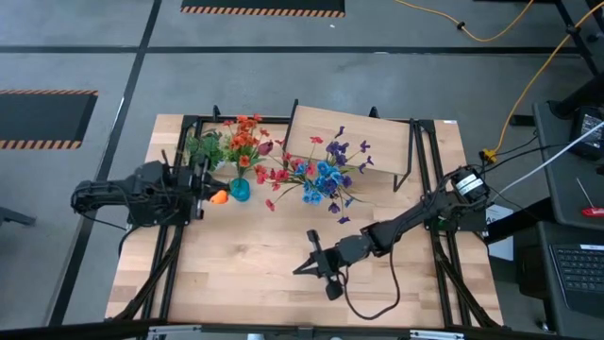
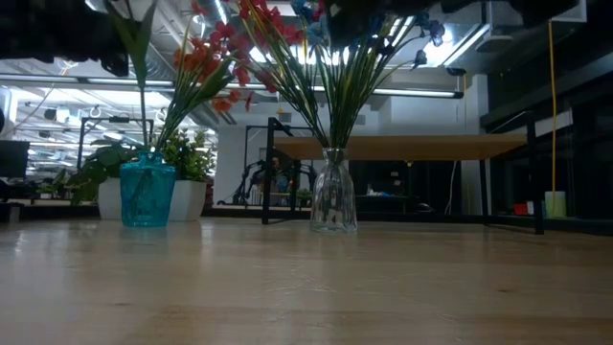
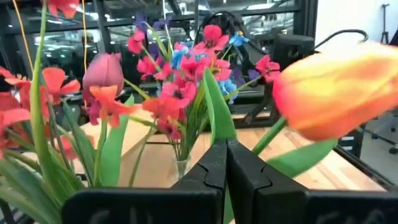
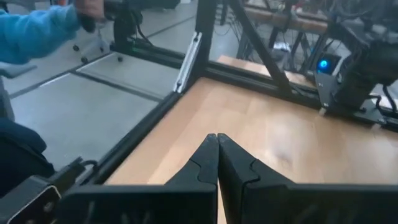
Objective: Pick and place flowers into a vace then onto a shelf
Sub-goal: Put the transparent vase with flowers on the shelf
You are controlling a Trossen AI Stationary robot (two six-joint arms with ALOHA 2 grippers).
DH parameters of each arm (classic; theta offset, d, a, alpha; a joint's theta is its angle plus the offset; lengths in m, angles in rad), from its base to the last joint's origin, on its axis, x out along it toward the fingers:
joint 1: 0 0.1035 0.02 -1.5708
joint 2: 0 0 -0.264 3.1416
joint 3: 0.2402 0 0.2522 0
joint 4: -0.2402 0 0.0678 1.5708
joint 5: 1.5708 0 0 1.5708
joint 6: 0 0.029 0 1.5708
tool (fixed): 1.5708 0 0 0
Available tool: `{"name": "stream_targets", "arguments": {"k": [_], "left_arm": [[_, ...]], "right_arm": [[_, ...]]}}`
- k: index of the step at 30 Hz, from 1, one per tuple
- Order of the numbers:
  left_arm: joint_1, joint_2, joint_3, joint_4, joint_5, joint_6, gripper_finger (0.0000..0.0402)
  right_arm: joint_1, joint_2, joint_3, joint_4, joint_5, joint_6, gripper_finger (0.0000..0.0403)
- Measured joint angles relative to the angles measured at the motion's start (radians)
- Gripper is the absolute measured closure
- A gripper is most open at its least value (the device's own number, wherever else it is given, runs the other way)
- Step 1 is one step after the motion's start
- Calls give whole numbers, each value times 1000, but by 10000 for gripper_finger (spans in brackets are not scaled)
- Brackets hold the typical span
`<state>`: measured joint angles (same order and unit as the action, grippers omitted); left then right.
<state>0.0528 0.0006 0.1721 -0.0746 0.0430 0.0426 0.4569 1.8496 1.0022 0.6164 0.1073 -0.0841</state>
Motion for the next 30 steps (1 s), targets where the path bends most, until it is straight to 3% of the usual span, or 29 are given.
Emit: {"name": "stream_targets", "arguments": {"k": [5,14,22,30], "left_arm": [[0,0,-25,-2,-54,-12,400],[0,0,-31,-71,-163,5,399],[0,0,-31,-123,-173,22,399],[0,0,-31,-196,-267,16,399]], "right_arm": [[0,0,-46,80,25,0,401],[0,0,-52,83,25,0,401],[0,0,-52,83,25,0,401],[0,0,-52,83,25,0,401]]}}
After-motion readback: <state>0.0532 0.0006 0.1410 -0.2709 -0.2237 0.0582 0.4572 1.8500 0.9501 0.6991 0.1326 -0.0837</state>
